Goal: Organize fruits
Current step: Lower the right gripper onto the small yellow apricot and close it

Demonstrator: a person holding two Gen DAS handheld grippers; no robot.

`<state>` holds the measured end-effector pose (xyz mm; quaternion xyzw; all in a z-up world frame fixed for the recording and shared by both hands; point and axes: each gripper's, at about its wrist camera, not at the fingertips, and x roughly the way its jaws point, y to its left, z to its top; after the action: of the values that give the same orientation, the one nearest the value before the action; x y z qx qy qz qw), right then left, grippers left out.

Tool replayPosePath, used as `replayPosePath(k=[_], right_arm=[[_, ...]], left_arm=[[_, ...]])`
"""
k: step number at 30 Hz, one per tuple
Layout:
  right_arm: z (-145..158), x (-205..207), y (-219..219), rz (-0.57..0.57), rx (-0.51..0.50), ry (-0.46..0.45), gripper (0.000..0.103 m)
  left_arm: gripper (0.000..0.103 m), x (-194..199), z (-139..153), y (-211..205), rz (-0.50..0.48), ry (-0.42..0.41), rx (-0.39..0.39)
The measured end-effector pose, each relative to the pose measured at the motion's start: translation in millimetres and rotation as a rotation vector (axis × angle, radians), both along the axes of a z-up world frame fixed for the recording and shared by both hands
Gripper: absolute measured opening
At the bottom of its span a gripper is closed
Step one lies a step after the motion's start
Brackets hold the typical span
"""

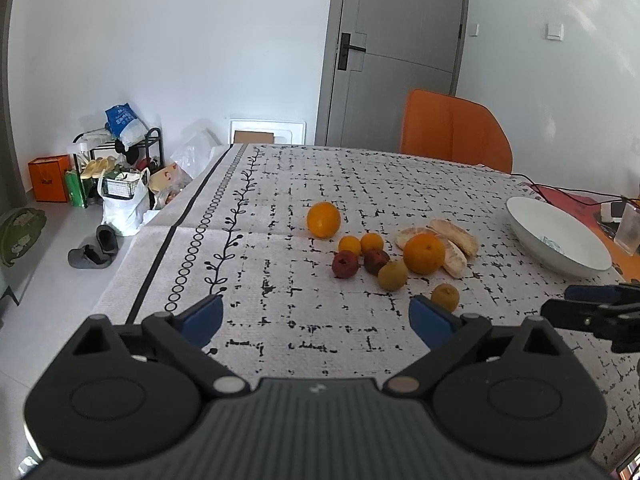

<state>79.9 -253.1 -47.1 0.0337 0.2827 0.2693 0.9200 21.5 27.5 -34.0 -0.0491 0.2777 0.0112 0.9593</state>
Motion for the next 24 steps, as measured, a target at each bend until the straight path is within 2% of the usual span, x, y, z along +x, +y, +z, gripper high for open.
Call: replayPosePath(k=[3,6,13,20,24], right_arm=[[-3.6,5.5,6.9,0.018,0.004,0.006,0.082],[-7.6,11.1,13.7,0.041,0.011,0.017,0.079],[-15.4,24.9,31.3,0.079,-0.002,0.032,0.061],[-18.4,36.4,48.1,0.107,0.005,0.043,0.058],[-23.4,41.4,56.2,0.093,-0.028,0.044,0.051]], left_arm=[[0.099,5.9,-5.6,4.7,0.009,0.015,-0.013],[0.094,11.0,-10.6,10.1,0.009,0.024,-0.033],[0.083,19.7,-14.4,14.0,-0.002,0.007,-0.052],[0.076,31.1,-19.7,13.6,-0.018,0.01,-0.056],[0.075,36.7,-22.4,13.3,-0.023,0.013,-0.058]])
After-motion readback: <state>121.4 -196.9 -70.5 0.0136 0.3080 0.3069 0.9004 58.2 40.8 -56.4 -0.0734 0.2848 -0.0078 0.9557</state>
